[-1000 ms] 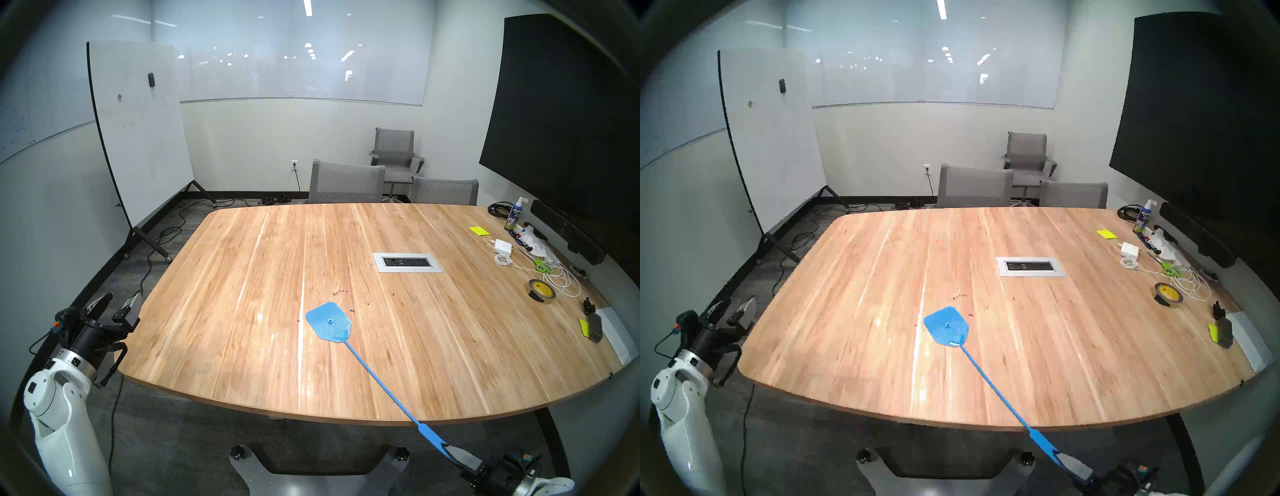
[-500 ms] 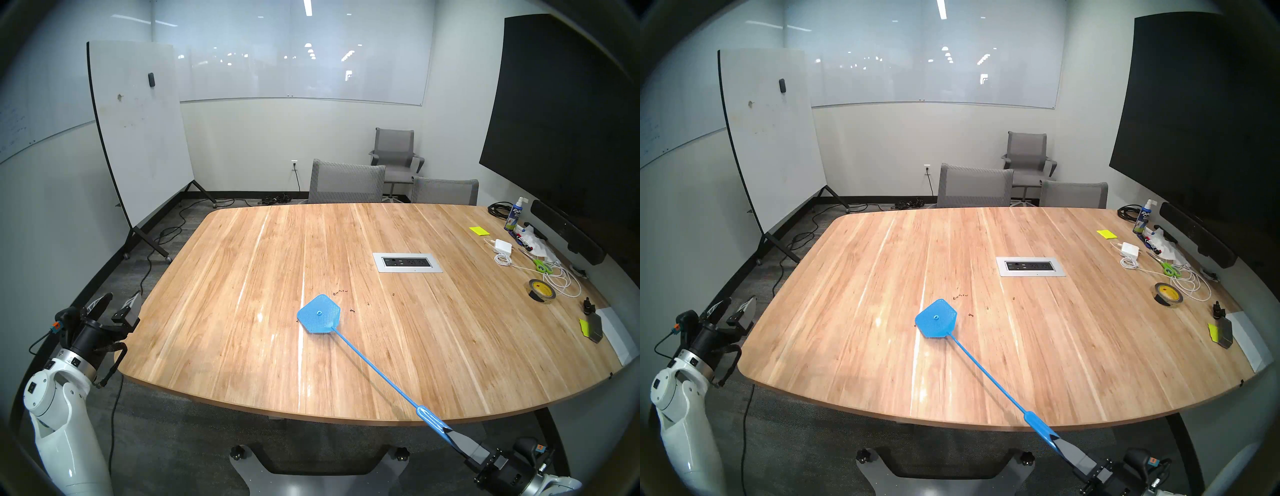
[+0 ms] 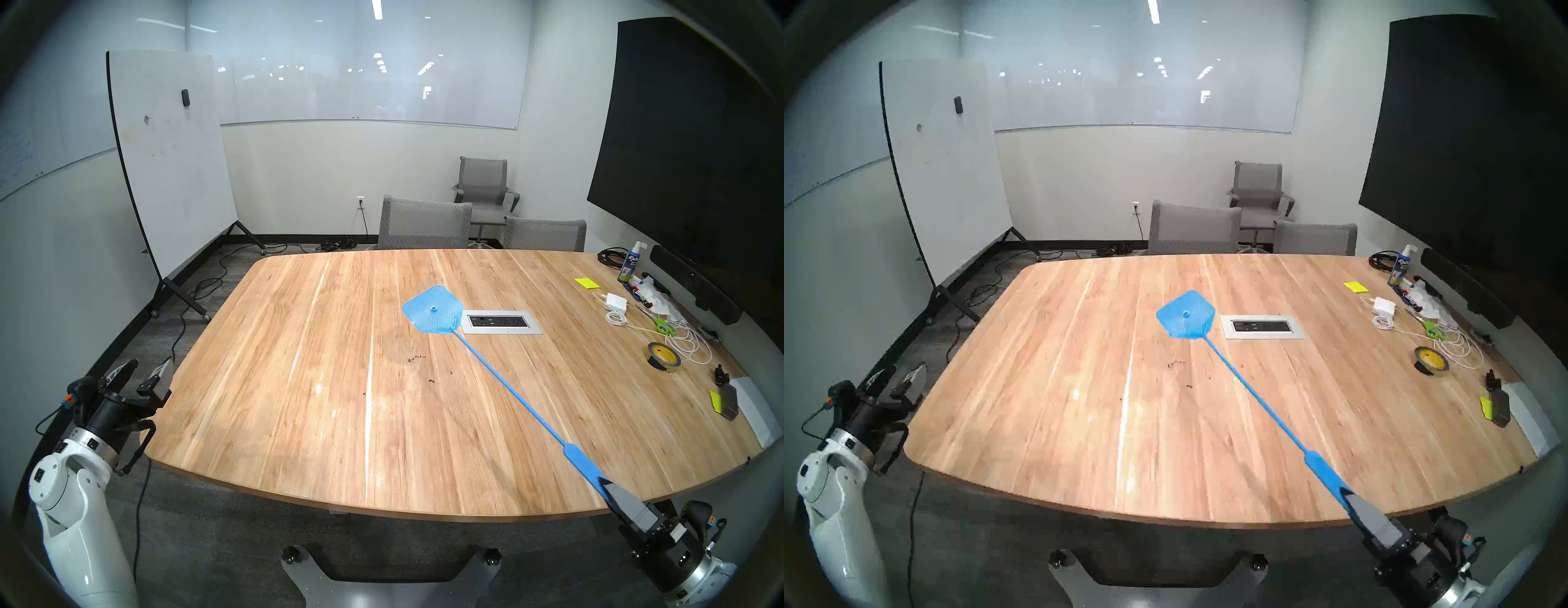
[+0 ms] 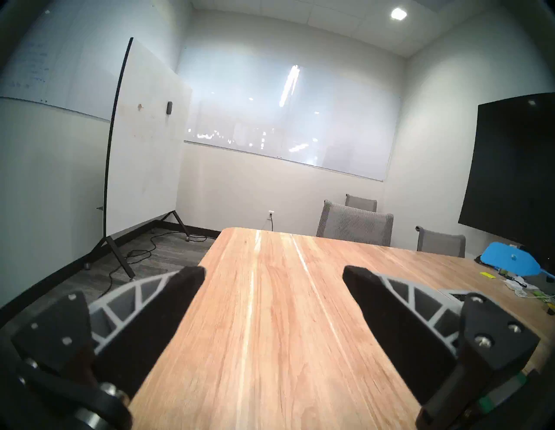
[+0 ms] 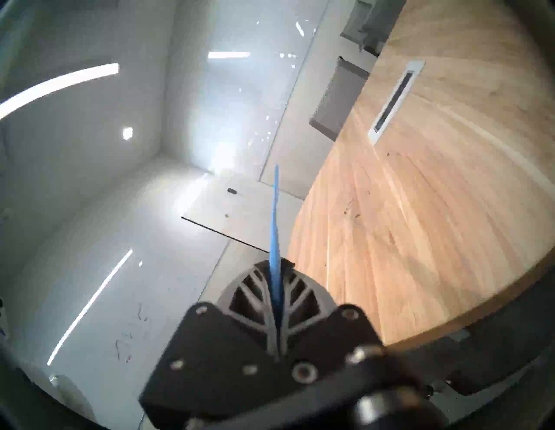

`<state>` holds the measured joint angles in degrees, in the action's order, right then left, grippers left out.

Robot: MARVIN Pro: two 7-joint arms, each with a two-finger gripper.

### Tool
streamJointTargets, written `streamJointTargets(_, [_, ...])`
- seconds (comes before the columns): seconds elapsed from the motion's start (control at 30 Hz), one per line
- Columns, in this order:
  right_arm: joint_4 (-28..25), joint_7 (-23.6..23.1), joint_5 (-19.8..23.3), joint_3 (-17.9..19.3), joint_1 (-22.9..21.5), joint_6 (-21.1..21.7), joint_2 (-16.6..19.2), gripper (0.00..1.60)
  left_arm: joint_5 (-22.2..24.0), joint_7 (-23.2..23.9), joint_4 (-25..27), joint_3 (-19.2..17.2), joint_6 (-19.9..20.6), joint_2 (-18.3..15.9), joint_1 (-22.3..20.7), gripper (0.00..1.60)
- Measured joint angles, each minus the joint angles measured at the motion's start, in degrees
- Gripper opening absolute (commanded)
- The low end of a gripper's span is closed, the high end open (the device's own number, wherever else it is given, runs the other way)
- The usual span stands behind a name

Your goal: Swat a bug on table

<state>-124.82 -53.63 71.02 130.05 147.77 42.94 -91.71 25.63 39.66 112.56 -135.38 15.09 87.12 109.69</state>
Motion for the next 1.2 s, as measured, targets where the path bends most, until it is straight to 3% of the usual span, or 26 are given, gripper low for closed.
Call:
streamJointTargets(0.17, [0.55, 6.44, -0.11, -0.61, -3.26, 2.29, 0.53, 0.00, -0.10, 0.07, 0.00, -0.04, 0.03, 0.06, -0.06, 1.60])
streamJointTargets(0.43, [5.94, 17.05, -7.29, -5.31, -8.21, 5.48, 0.92, 0.00, -0.22, 0.20, -0.02, -0.11, 0.05, 0.13, -0.19, 1.60])
streamJointTargets(0.7, [2.48, 25.80, -6.95, -3.32, -11.48, 7.99, -2.71, 0.00, -0.31, 0.32, -0.02, -0.18, 0.09, 0.22, -0.27, 1.60])
streamJointTargets(0.9, [-1.99, 26.04, -2.64, -0.36, -11.75, 9.20, -5.08, 0.00, -0.42, 0.42, -0.02, -0.24, 0.12, 0.28, -0.34, 1.60])
streamJointTargets(1.2, [-8.30, 20.03, 4.30, 4.72, -9.38, 10.94, -7.92, 0.00, -0.57, 0.54, -0.02, -0.32, 0.16, 0.38, -0.45, 1.60])
